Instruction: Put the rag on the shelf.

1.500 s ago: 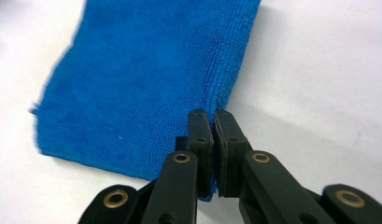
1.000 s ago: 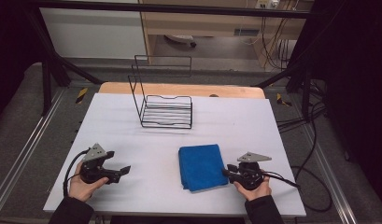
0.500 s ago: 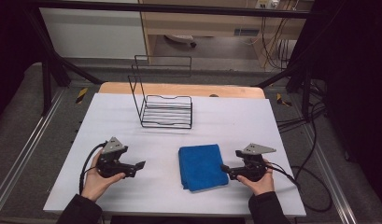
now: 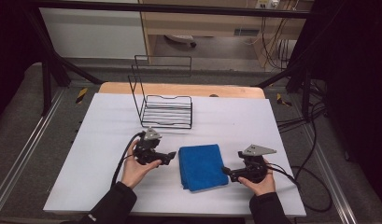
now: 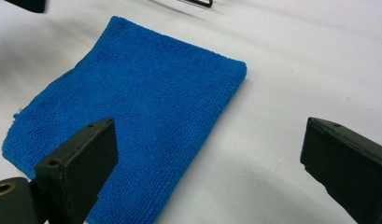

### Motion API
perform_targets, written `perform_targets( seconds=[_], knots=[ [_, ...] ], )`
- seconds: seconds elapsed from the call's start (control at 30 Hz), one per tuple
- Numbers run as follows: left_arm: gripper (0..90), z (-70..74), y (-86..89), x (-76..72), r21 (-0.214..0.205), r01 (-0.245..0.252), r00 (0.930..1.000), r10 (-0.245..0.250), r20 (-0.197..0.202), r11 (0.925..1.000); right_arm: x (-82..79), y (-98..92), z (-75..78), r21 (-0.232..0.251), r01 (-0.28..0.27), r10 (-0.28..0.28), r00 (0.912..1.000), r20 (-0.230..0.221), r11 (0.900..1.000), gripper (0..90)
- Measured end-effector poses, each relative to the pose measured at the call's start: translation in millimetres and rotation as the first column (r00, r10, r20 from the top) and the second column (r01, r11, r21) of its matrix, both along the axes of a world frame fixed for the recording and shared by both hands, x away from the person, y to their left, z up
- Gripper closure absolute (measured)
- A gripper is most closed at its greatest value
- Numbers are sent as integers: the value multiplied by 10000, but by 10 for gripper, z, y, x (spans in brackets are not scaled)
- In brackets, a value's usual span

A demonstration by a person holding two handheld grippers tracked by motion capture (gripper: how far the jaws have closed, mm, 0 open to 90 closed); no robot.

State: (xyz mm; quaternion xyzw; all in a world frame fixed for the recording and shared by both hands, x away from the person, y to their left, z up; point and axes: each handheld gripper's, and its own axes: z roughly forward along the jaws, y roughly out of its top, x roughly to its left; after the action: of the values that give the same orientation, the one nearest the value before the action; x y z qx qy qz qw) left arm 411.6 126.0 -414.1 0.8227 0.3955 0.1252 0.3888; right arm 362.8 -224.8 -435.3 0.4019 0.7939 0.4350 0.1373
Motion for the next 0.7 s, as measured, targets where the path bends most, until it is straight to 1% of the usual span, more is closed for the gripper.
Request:
perform_targets(
  seconds=[0.07,0.1,0.13,0.2,0.23,0.3,0.33,0.37,0.5,0.53,0.57,0.63,0.7],
  knots=[
    [217,-48,-75,63,-108,-98,9996,95,-262,9999,-1,6,-6,-4,-44,44,10000,-24,10000,50],
    [247,-48,-75,63,-108,-98,9996,95,-262,9999,-2,8,-7,8,-42,42,10000,-52,10000,51],
    [275,-93,-137,113,-5,-116,9994,116,-315,9999,1,9,-8,8,-42,43,10000,-43,10000,51],
    [315,-116,-168,134,65,-159,9992,161,-363,9999,4,8,-8,4,-97,97,9999,-46,10000,54],
    [343,-164,-211,179,-39,-109,9979,106,-640,9999,5,10,-11,8,-91,91,10000,-33,10000,54],
    [388,-205,-253,211,-144,-51,9966,39,-821,9999,6,15,-13,29,-106,106,9999,-61,9999,57],
    [416,-205,-253,211,-144,-51,9966,39,-821,9999,9,15,-14,27,-128,128,9999,-64,9999,58],
    [436,-238,-300,228,-175,-33,9960,17,-899,9998,11,16,-15,30,-123,123,9999,-65,9999,58],
    [505,-270,-346,246,-175,101,9951,-118,-978,9998,20,15,-11,64,-148,148,9998,-97,9999,63],
    [513,-288,-374,246,-77,129,9953,-135,-957,9999,21,16,-11,87,-153,154,9998,-108,9998,64],
    [525,-288,-374,246,-77,129,9953,-135,-957,9999,22,16,-11,88,-167,168,9998,-125,9998,64],
    [537,-307,-382,250,91,206,9951,-196,-967,9997,23,14,-8,94,-177,178,9997,-159,9998,66],
    [549,-323,-379,262,18,117,9951,-115,-986,9999,28,13,-5,110,-180,181,9998,-121,9998,70]
  ],
)
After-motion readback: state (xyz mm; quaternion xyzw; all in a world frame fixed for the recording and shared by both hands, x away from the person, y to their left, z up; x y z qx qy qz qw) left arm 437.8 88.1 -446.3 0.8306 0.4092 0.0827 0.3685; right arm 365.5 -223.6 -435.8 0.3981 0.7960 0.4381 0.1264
